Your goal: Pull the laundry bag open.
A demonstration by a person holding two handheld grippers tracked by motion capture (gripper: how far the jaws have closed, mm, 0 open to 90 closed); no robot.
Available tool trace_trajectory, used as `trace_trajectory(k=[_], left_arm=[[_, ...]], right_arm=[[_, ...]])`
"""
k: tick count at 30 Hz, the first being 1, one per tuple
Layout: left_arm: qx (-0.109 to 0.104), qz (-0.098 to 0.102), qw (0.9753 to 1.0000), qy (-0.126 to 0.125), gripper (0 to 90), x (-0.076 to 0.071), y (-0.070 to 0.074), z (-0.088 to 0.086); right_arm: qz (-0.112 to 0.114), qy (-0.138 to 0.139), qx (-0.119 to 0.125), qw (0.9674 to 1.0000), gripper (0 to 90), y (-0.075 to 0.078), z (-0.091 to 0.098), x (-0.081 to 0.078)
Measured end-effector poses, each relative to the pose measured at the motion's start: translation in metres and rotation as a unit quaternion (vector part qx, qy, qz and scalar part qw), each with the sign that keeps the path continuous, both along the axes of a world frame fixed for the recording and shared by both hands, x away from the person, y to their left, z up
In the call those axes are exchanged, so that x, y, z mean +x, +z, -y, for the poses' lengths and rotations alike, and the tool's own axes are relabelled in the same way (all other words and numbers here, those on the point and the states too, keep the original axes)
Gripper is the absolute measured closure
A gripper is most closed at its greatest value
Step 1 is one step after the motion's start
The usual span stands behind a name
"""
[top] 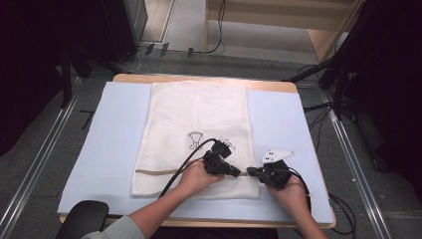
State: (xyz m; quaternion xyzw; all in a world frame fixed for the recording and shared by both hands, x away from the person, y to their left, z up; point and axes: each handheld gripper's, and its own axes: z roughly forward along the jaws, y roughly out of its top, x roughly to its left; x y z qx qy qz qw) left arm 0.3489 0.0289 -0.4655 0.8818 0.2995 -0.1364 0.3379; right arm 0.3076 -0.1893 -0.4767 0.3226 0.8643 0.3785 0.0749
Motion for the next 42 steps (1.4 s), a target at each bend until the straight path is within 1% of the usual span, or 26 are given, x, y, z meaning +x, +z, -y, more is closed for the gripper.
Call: trace_trajectory(k=[2, 3, 4, 7, 11, 12, 13, 15, 16, 18, 19, 21, 22, 24, 26, 28, 30, 31, 32, 35, 39, 40, 41, 42], left_arm=[[0.003, 0.002, 1.0, -0.004, 89.2, 0.0, 0.001, -0.002], [0.002, 0.003, 1.0, 0.001, 89.2, 0.0, 0.001, -0.004], [0.004, -0.001, 1.0, 0.0, 89.2, 0.0, 0.001, -0.007], [0.001, -0.006, 1.0, 0.002, 89.2, 0.001, 0.002, -0.013], [-0.001, -0.006, 1.0, 0.001, 89.1, 0.001, 0.002, -0.015], [0.001, -0.005, 1.0, 0.0, 89.1, 0.001, 0.002, -0.015], [0.002, -0.007, 1.0, 0.0, 89.1, 0.001, 0.003, -0.016], [0.002, -0.005, 1.0, 0.004, 89.1, 0.001, 0.004, -0.021], [0.001, -0.011, 0.9999, 0.005, 89.1, 0.002, 0.005, -0.025], [0.0, -0.013, 0.9999, 0.009, 89.1, 0.002, 0.005, -0.029], [0.002, -0.009, 0.9999, 0.006, 89.1, 0.001, 0.006, -0.03], [0.001, -0.007, 1.0, 0.003, 89.1, 0.0, 0.007, -0.031], [0.003, -0.007, 1.0, 0.006, 89.1, 0.0, 0.007, -0.032], [0.001, -0.012, 0.9999, 0.006, 89.1, 0.001, 0.008, -0.035], [0.0, -0.01, 0.9999, 0.004, 89.1, 0.0, 0.008, -0.037], [0.008, -0.006, 0.9999, 0.002, 89.1, -0.001, 0.01, -0.037], [0.008, -0.009, 0.9999, 0.003, 89.1, 0.0, 0.01, -0.041], [0.005, -0.011, 0.9999, 0.008, 89.1, 0.001, 0.01, -0.044], [0.001, -0.015, 0.9999, 0.007, 89.1, 0.001, 0.01, -0.045], [0.006, -0.006, 1.0, 0.003, 89.1, -0.001, 0.011, -0.044], [0.01, -0.012, 0.9999, 0.005, 89.1, 0.001, 0.012, -0.05], [0.008, -0.011, 0.9999, 0.01, 89.1, 0.001, 0.012, -0.051], [0.005, -0.013, 0.9999, 0.008, 89.1, 0.001, 0.013, -0.052], [0.006, -0.014, 0.9999, 0.006, 89.1, 0.0, 0.013, -0.052]], right_arm=[[0.001, 0.0, 0.001, 1.0, 90.0, 0.0, 0.0, 0.0], [0.002, 0.0, 0.003, 1.0, 90.0, 0.0, 0.0, -0.001], [0.003, 0.0, 0.0, 1.0, 90.0, 0.0, 0.0, -0.001], [0.003, 0.001, 0.002, 1.0, 90.0, -0.001, 0.0, 0.0], [-0.001, -0.001, 0.006, 1.0, 90.0, -0.001, 0.001, 0.0], [-0.001, -0.001, 0.008, 1.0, 90.0, -0.001, 0.001, 0.0], [-0.002, -0.002, 0.009, 1.0, 90.0, -0.001, 0.001, 0.0], [-0.002, -0.001, 0.012, 0.9999, 90.0, -0.002, 0.002, 0.0], [-0.002, 0.0, 0.013, 0.9999, 90.0, -0.002, 0.002, 0.0], [-0.002, 0.002, 0.014, 0.9999, 90.0, -0.002, 0.003, 0.001], [-0.004, 0.0, 0.014, 0.9999, 90.0, -0.002, 0.003, 0.001], [-0.005, 0.001, 0.017, 0.9999, 90.0, -0.002, 0.003, 0.001], [-0.004, 0.002, 0.017, 0.9998, 90.0, -0.003, 0.003, 0.001], [-0.005, 0.0, 0.02, 0.9998, 90.0, -0.003, 0.004, 0.001], [-0.006, -0.001, 0.021, 0.9998, 90.0, -0.003, 0.004, 0.001], [-0.007, 0.0, 0.023, 0.9997, 90.0, -0.003, 0.004, 0.001], [-0.008, 0.0, 0.024, 0.9997, 90.0, -0.004, 0.005, 0.001], [-0.008, 0.0, 0.025, 0.9997, 90.0, -0.004, 0.005, 0.001], [-0.008, -0.001, 0.024, 0.9997, 90.0, -0.004, 0.005, 0.001], [-0.008, 0.0, 0.025, 0.9997, 90.0, -0.004, 0.005, 0.002], [-0.004, 0.003, 0.024, 0.9997, 90.0, -0.004, 0.005, 0.001], [-0.003, 0.003, 0.023, 0.9997, 90.0, -0.004, 0.004, 0.001], [-0.004, 0.004, 0.023, 0.9997, 90.0, -0.004, 0.004, 0.001], [-0.004, 0.004, 0.023, 0.9997, 90.0, -0.004, 0.004, 0.001]])
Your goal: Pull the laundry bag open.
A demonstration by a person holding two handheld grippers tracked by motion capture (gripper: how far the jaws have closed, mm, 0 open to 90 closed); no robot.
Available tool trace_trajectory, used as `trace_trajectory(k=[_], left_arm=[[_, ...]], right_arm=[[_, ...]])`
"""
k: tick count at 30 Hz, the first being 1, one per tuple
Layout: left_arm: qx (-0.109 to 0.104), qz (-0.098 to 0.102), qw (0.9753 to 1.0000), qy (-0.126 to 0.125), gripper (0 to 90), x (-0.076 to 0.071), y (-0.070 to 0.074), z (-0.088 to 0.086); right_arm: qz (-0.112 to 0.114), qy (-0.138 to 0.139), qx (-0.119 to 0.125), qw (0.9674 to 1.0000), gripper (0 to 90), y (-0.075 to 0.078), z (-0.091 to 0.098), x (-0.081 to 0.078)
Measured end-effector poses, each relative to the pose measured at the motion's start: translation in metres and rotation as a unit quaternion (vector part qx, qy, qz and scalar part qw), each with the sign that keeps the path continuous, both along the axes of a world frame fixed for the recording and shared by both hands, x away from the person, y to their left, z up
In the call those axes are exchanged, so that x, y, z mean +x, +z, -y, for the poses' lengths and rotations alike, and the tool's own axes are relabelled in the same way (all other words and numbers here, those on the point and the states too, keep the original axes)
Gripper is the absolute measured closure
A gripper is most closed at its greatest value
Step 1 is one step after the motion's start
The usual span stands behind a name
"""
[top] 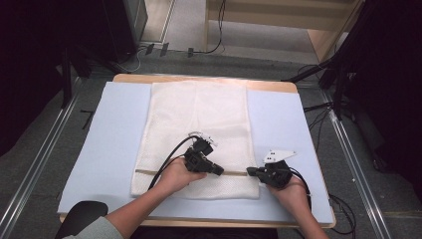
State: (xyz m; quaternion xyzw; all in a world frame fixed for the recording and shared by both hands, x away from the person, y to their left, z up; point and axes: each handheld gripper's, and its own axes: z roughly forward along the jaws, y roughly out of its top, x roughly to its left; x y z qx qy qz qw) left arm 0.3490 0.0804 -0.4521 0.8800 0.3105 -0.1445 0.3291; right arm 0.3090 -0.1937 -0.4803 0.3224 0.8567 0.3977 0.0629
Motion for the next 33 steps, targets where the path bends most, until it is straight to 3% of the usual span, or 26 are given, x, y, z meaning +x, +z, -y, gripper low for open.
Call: trace_trajectory(k=[7, 11, 33], left_arm=[[0.004, -0.001, 1.0, 0.001, 89.1, 0.0, 0.001, -0.007], [0.01, 0.01, 0.9999, -0.002, 89.1, -0.002, 0.004, -0.009], [0.007, -0.001, 0.9999, 0.01, 89.1, 0.002, 0.01, -0.037]], right_arm=[[0.002, 0.001, -0.002, 1.0, 90.0, 0.0, 0.0, 0.0], [0.002, 0.0, -0.003, 1.0, 90.0, 0.0, 0.0, 0.0], [0.003, 0.001, -0.002, 1.0, 90.0, 0.0, 0.0, 0.0]])
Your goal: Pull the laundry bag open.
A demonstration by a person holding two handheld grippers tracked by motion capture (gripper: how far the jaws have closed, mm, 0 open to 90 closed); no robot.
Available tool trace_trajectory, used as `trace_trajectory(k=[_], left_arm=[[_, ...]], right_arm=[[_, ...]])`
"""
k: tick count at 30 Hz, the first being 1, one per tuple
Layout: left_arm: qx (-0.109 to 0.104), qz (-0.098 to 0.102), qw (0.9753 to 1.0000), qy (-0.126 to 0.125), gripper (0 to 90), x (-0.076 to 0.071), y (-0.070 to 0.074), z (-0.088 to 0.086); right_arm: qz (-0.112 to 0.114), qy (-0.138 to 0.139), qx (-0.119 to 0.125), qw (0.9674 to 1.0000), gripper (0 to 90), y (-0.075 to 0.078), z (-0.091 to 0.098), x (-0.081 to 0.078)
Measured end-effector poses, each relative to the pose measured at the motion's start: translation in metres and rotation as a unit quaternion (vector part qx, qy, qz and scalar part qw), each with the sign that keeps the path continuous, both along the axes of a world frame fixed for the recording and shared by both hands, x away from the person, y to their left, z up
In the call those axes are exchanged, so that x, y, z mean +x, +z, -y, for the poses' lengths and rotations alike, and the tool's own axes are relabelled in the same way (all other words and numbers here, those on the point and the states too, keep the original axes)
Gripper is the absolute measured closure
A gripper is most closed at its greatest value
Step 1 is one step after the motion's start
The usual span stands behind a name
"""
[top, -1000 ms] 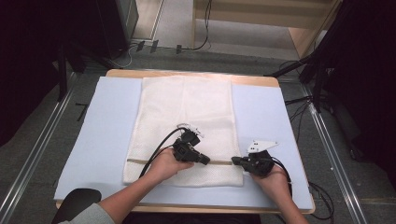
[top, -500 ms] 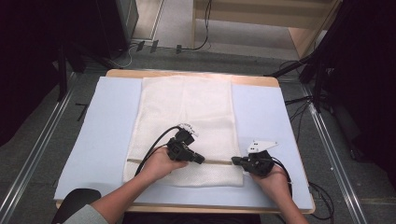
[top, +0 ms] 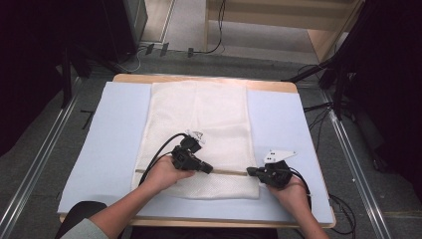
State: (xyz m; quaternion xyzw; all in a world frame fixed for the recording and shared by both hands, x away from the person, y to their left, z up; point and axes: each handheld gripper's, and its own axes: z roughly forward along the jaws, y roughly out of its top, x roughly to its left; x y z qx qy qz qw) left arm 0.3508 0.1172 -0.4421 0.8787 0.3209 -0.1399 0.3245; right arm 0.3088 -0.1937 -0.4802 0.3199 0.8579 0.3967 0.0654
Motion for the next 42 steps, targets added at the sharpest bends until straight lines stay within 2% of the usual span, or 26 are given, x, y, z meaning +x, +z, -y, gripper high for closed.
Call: trace_trajectory(k=[14, 18, 23, 29, 32, 36, 42], left_arm=[[0.007, 0.011, 0.9998, 0.012, 89.0, -0.004, 0.008, -0.037], [-0.002, 0.004, 0.9998, 0.018, 89.0, -0.004, 0.009, -0.051], [0.0, 0.007, 0.9998, 0.019, 89.0, -0.005, 0.01, -0.056], [-0.005, -0.001, 0.9997, 0.025, 89.0, -0.006, 0.01, -0.063], [-0.003, 0.003, 0.9996, 0.028, 89.0, -0.008, 0.01, -0.064], [-0.009, -0.005, 0.9994, 0.033, 89.0, -0.007, 0.01, -0.07], [-0.005, -0.005, 0.9995, 0.032, 89.0, -0.009, 0.01, -0.073]], right_arm=[[-0.002, 0.0, 0.002, 1.0, 90.0, 0.0, 0.0, 0.0], [-0.002, 0.001, 0.003, 1.0, 90.0, 0.0, 0.0, 0.0], [-0.004, 0.005, 0.005, 1.0, 90.0, 0.0, 0.001, 0.002], [-0.005, 0.008, 0.004, 1.0, 90.0, 0.0, 0.001, 0.002], [-0.006, 0.011, 0.006, 0.9999, 90.0, -0.001, 0.002, 0.003], [-0.005, 0.013, 0.006, 0.9999, 90.0, -0.001, 0.002, 0.003], [-0.006, 0.014, 0.005, 0.9999, 90.0, 0.0, 0.002, 0.003]])
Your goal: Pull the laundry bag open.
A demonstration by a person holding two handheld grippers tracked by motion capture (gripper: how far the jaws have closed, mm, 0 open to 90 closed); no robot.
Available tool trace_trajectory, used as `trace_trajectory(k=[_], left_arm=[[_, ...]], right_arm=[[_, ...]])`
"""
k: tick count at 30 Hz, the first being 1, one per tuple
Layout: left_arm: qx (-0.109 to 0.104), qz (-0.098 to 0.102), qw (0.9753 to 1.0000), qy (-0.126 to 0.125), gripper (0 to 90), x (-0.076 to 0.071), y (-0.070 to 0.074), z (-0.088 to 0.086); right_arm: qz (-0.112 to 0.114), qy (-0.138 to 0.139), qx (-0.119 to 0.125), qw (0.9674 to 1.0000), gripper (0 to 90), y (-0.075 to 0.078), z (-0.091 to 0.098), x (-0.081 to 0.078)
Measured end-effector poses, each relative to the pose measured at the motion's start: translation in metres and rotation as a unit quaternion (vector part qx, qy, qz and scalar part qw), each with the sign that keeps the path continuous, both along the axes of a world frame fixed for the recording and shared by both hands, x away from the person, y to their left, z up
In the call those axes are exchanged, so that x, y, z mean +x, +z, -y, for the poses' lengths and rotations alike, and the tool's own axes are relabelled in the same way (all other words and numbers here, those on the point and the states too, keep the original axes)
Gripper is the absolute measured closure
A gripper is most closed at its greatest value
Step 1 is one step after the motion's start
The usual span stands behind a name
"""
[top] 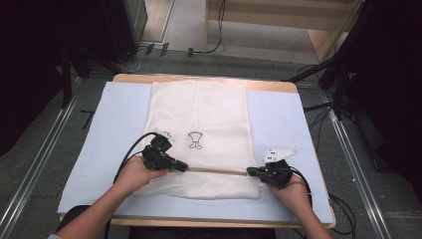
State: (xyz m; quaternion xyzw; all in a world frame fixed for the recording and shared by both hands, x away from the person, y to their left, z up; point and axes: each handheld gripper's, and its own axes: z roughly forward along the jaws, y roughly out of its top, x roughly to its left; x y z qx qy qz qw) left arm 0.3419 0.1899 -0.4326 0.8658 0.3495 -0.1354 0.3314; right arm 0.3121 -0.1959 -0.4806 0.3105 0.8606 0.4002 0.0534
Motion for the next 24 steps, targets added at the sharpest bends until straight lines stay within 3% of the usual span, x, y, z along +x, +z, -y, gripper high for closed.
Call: trace_trajectory(k=[8, 13, 18, 22, 24], left_arm=[[0.004, -0.004, 1.0, 0.008, 89.1, -0.002, -0.001, -0.006], [-0.008, -0.013, 0.9998, 0.015, 89.1, 0.0, -0.001, -0.012], [0.006, -0.007, 0.9998, 0.017, 89.1, -0.001, -0.001, -0.013], [-0.004, -0.022, 0.9994, 0.025, 89.1, 0.001, -0.003, -0.023], [0.003, -0.018, 0.9995, 0.025, 89.0, -0.001, -0.002, -0.025]], right_arm=[[0.0, 0.004, 0.003, 1.0, 90.0, 0.0, 0.001, 0.001], [0.003, 0.006, 0.0, 1.0, 90.0, 0.0, 0.0, 0.001], [0.004, 0.007, -0.001, 1.0, 90.0, 0.0, 0.0, 0.001], [0.003, 0.008, -0.001, 1.0, 90.0, 0.0, 0.0, 0.001], [0.002, 0.009, -0.001, 1.0, 90.0, 0.0, 0.001, 0.002]])
